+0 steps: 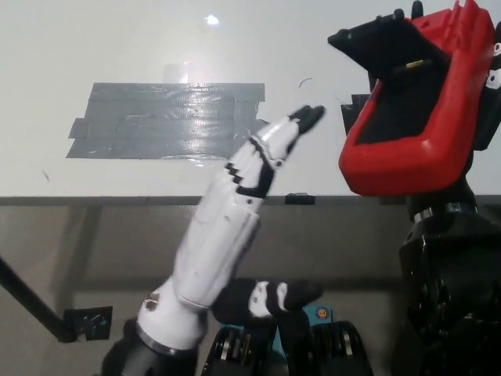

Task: The robot first picks the multimeter with right hand and then unfolds the black stand on the back of it using left hand

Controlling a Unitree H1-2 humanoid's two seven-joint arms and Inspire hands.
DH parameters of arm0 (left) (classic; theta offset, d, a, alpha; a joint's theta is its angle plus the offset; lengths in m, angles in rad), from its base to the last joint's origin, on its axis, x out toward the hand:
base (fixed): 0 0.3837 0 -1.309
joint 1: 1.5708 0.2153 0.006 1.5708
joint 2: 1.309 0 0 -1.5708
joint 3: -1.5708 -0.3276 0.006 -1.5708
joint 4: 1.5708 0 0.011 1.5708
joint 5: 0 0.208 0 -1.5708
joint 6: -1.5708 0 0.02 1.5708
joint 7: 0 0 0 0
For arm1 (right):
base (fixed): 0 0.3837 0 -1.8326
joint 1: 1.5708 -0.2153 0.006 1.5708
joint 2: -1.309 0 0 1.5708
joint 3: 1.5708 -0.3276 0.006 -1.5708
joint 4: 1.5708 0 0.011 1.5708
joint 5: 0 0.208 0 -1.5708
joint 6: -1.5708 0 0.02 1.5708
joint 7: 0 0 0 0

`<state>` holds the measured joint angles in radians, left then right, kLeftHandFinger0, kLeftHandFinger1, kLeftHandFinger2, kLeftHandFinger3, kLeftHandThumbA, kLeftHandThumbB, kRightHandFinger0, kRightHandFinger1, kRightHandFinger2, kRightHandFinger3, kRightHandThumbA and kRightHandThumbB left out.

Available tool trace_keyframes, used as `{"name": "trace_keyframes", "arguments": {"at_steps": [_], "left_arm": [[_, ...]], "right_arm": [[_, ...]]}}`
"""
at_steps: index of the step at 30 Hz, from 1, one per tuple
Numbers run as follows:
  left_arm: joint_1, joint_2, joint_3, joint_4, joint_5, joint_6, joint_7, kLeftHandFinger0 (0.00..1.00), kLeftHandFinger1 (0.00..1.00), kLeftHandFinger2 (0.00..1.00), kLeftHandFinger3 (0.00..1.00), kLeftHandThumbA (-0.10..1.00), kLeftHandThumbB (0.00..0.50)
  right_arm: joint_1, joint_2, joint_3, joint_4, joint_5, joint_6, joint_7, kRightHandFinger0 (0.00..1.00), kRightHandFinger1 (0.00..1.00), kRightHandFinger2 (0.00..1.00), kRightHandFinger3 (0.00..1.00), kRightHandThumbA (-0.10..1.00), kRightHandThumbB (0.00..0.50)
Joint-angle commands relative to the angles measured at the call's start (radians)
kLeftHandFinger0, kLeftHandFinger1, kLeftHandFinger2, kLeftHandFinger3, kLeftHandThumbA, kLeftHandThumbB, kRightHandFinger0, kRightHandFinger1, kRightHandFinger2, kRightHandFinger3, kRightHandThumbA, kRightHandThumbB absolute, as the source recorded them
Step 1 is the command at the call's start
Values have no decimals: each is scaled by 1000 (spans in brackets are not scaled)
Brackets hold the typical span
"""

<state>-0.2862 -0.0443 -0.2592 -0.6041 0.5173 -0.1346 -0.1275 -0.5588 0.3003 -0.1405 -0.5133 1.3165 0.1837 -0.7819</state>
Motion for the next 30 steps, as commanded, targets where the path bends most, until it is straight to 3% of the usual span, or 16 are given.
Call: {"name": "trace_keyframes", "arguments": {"at_steps": [1, 4, 7, 11, 17, 21, 26, 30], "left_arm": [[-54, 0, 51, -25, 19, -48, 52, 1000, 1000, 1000, 1000, 1000, 279], [-120, -11, 132, -38, -21, -5, 77, 1000, 1000, 1000, 1000, 1000, 312], [-180, -15, 182, -57, -59, 29, 76, 1000, 1000, 1000, 1000, 1000, 302], [-252, -14, 210, -80, -107, 84, 46, 1000, 1000, 1000, 1000, 1000, 346], [-283, -24, 158, -114, -57, 155, -28, 1000, 1000, 1000, 1000, 1000, 336], [-280, -17, 110, -109, -66, 185, -67, 1000, 1000, 1000, 1000, 1000, 365], [-265, -17, 61, -102, -56, 214, -98, 1000, 1000, 1000, 1000, 1000, 356], [-254, -16, 40, -97, -75, 232, -113, 1000, 1000, 1000, 1000, 1000, 357]], "right_arm": [[-39, 66, 18, -42, 9, -57, -1, 0, 389, 764, 1000, -100, 31], [-27, 58, 24, -32, 16, -61, 18, 0, 370, 753, 1000, -100, 28], [-17, 54, 30, -30, 11, -62, 15, 0, 351, 769, 1000, -100, 39], [2, 52, 40, -25, 20, -63, 31, 0, 346, 792, 1000, -100, 28], [34, 61, 76, -16, 7, -58, 41, 0, 350, 764, 1000, -100, 43], [64, 44, 135, -15, -53, -37, 64, 0, 264, 731, 1000, -100, 48], [92, 30, 191, 0, -100, -30, 79, 0, 344, 732, 1000, -100, 45], [114, 23, 223, 14, -123, -25, 88, 0, 315, 715, 1000, -100, 73]]}}
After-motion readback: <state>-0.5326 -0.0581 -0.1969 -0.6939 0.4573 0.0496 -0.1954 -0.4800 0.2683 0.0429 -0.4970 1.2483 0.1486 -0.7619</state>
